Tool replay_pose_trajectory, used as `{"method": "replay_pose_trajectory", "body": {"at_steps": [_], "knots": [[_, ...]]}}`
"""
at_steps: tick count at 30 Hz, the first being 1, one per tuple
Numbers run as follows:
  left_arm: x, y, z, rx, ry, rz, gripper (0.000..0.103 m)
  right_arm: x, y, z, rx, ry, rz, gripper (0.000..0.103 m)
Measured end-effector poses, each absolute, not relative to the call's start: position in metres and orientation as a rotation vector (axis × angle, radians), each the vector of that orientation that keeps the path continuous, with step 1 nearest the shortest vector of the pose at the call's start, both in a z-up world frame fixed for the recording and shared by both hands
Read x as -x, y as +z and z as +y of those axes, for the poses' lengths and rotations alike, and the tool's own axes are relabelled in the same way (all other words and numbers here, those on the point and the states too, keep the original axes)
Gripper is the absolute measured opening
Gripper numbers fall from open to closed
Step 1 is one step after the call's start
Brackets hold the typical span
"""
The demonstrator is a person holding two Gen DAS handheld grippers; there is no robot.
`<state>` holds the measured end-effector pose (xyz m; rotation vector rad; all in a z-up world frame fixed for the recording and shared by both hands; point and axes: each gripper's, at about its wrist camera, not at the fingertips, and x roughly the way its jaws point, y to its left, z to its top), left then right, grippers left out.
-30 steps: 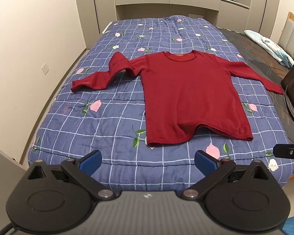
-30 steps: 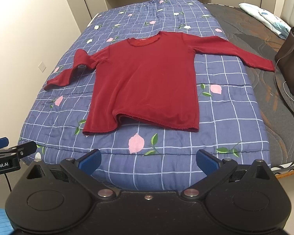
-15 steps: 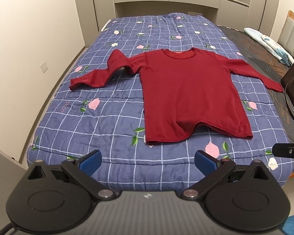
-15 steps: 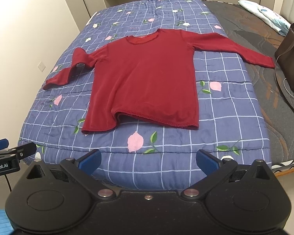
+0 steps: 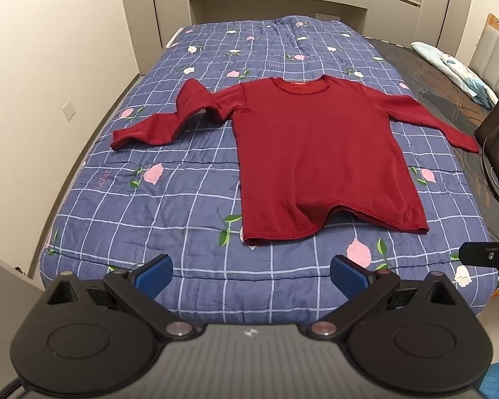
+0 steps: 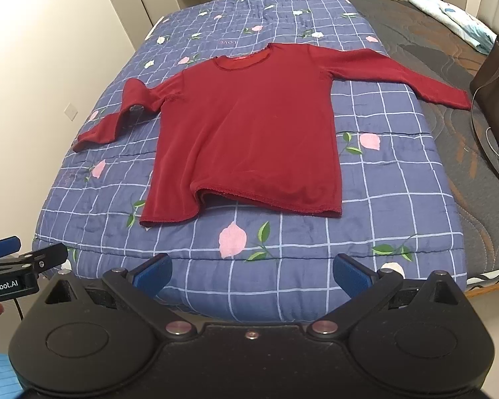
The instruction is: Fold small clothes
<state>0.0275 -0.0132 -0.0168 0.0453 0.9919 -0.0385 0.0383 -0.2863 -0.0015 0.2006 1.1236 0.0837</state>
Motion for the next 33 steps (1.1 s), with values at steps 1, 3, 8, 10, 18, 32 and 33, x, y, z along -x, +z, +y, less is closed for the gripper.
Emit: {"method": "replay_pose_trajectory", "body": {"at_steps": [1,3,8,10,18,32,33], "knots": [[-0.029,-0.017,-0.014,-0.046,-0.039,0.994,0.103,-0.038,-0.002,-0.286,-0.2,0.083,1.123,0.102],[-0.032,-0.018,-0.014,-0.049,-0.04,1.0,0.103,-0.04,-0.002,-0.286,-0.197,0.08,1.125,0.102],[-0.048,-0.022,-0.02,-0.056,-0.045,1.038,0.103,-0.048,-0.005,-0.293,-0.204,0.046,1.142,0.102],[-0.057,-0.022,-0.023,-0.06,-0.041,1.044,0.103,-0.057,-0.006,-0.3,-0.221,0.013,1.162,0.102],[-0.117,-0.027,-0.051,-0.076,-0.022,1.066,0.103,-0.106,-0.008,-0.328,-0.196,-0.063,1.187,0.102],[-0.27,-0.045,-0.157,-0.038,0.097,1.104,0.103,-0.224,-0.027,-0.444,-0.332,-0.017,1.071,0.103],[-0.279,-0.047,-0.167,-0.039,0.105,1.108,0.103,-0.231,-0.031,-0.459,-0.383,-0.006,1.04,0.103]]}}
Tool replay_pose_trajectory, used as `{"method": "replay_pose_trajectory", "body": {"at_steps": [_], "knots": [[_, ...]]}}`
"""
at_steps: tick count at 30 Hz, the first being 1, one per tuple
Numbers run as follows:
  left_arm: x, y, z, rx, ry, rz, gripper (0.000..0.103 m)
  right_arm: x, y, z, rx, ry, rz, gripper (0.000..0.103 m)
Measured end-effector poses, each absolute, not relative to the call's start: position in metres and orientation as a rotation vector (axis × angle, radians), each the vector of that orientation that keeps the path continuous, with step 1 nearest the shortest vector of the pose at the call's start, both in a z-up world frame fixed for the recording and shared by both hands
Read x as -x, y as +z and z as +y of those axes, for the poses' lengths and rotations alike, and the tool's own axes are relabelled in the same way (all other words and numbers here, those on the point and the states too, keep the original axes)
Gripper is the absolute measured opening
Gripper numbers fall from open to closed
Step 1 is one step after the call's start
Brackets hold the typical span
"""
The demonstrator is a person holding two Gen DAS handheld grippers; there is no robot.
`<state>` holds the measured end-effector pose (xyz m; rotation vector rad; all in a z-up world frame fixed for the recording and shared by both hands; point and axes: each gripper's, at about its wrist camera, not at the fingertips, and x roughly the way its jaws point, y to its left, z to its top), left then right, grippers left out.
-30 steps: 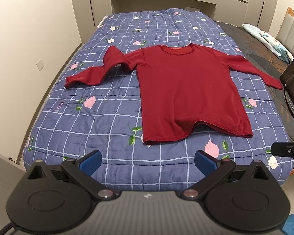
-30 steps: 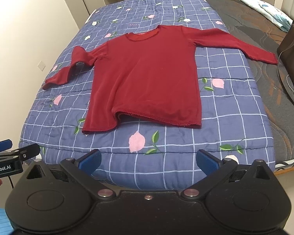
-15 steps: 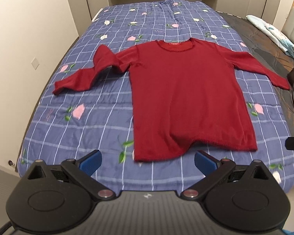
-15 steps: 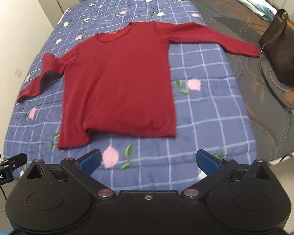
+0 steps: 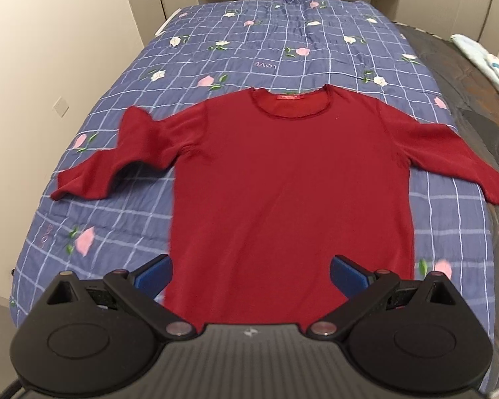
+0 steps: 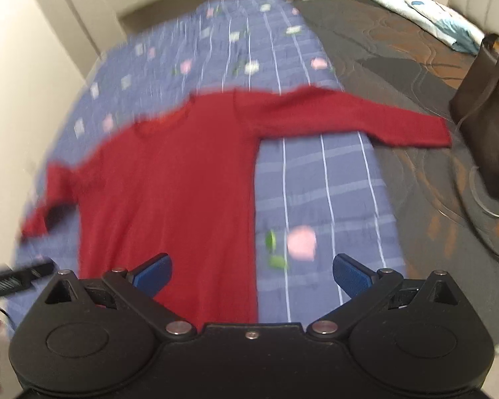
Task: Fold small clothes
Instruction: 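Move the right gripper to the sleeve cuff and close on it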
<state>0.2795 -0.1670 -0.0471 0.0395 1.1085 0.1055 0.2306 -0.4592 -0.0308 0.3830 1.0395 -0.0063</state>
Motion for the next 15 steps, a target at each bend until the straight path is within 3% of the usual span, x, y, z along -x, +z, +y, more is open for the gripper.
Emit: {"method": "replay_pose_trajectory", "body": {"at_steps": [7,15], "knots": [[-0.347,-0.067,-0.238,-0.08,0.129,1.16,0.103,-0.279,-0.067,-0.56,-0.518,-0.103,0.95,0.103],[-0.399,-0.097,-0.294,-0.112,0.106,1.208,0.103,-0.331,-0.13,-0.647,-0.557,-0.299,1.052,0.103]]}}
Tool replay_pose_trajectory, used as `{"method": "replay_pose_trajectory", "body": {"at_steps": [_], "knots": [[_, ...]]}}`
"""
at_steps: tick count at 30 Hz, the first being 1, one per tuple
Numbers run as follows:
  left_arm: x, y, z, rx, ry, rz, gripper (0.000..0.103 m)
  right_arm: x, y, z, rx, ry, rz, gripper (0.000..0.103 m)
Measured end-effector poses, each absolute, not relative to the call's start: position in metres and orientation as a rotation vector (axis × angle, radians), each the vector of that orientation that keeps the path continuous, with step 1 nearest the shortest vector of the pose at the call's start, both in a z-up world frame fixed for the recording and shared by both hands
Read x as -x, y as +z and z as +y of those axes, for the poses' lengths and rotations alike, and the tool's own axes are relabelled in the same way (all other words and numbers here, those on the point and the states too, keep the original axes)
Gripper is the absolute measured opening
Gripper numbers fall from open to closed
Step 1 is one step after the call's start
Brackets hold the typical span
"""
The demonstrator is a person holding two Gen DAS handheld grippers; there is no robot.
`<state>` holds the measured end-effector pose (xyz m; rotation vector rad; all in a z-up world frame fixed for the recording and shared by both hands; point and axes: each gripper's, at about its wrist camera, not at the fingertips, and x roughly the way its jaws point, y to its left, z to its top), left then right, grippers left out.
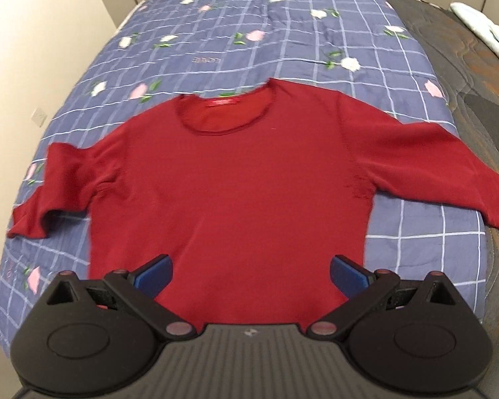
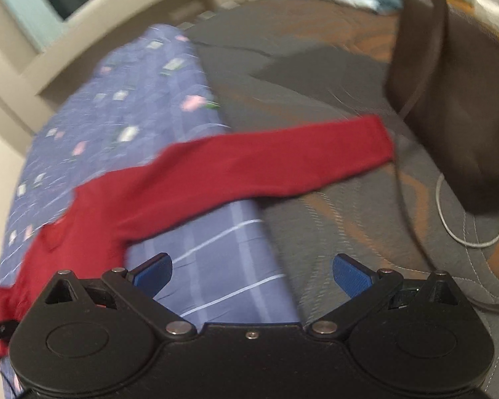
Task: Fold small clothes
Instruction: 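Move the right gripper to the sleeve cuff and close on it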
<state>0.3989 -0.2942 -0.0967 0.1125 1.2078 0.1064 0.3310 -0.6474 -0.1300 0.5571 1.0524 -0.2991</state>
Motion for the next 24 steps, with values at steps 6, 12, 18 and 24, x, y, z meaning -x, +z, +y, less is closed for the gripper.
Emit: {"method": "replay_pose_trajectory", "body": {"at_steps": [6,12,18,24], "knots": [[-0.415,-0.124,-0.314,-0.139,0.085,1.248,0.103,-0.361,-0.165,-0.68,-0.645,-0.376,1.031,0.103],[-0.427,-0.147,-0.324,-0.164,0.078,1.266,0.103,-0.384,-0.199,-0.703,-0.706,-0.477,1.026,0.102],[-0.436,-0.167,-0.331,-0.166,0.07,1.279,0.103,-0.394,-0.228,-0.719,-0.714,-0.592,1.042,0.089],[-0.441,-0.189,-0.34,-0.173,0.026,1.291,0.103,-0.398,-0.247,-0.731,-0.687,-0.662,1.025,0.077]]}}
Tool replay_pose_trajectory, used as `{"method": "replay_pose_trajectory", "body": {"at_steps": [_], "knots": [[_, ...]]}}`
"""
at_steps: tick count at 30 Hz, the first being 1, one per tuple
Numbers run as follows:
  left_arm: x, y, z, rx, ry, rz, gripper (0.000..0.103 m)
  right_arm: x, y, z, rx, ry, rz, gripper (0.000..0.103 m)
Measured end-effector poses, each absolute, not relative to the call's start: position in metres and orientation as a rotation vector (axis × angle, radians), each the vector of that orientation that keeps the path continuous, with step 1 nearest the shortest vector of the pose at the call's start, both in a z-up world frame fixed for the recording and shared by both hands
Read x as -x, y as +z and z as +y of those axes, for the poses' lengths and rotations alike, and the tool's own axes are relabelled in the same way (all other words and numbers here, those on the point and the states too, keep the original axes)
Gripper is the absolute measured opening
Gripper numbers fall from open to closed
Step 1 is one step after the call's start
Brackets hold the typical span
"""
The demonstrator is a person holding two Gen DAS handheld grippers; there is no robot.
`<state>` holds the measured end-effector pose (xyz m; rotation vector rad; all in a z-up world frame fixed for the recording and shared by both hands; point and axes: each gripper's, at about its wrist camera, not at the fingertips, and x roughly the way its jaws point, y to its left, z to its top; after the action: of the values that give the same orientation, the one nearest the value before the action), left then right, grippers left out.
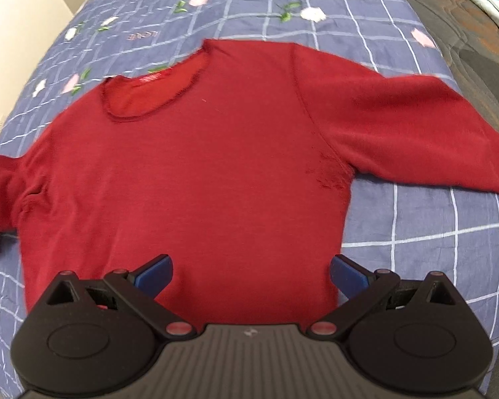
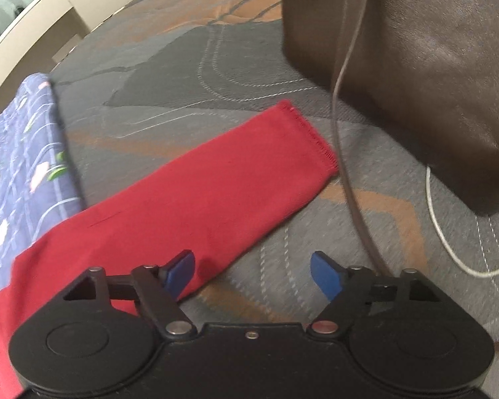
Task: Fold small clothes
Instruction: 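Move the right gripper to the sleeve cuff and close on it, then lift the cuff with the right gripper and lay the sleeve across the shirt body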
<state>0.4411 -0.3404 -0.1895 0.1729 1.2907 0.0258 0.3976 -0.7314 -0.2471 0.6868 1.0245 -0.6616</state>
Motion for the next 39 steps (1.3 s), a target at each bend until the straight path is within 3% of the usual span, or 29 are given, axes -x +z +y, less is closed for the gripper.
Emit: {"method": "replay_pose_trajectory", "body": {"at_steps": [9,12,13,16,28,39], "knots": [[-0.446,-0.201,-0.352,-0.199,0.004,1.323,0.103,-0.4,-0.248,-0.748,-0.69,-0.746,0.964,0.06],[-0.45,-0.192,-0.348,-0.198,0.012,1.309,0.103,-0.406,-0.247,-0.754,-0.656,-0.755,0.972,0.03],[-0.451,-0.189,-0.346,-0.197,0.02,1.306,0.103,-0.408,-0.245,-0.755,-0.649,-0.754,0.977,0.013],[-0.458,-0.179,-0.336,-0.186,0.057,1.298,0.103,-0.409,-0.235,-0.758,-0.631,-0.727,0.967,0.003],[-0.475,-0.115,-0.26,-0.052,0.124,1.186,0.103,-0.444,-0.131,-0.675,-0.299,-0.393,0.825,0.002],[-0.467,-0.083,-0.145,0.055,0.13,1.102,0.103,-0.499,-0.041,-0.502,-0.045,-0.031,0.703,0.002]]}}
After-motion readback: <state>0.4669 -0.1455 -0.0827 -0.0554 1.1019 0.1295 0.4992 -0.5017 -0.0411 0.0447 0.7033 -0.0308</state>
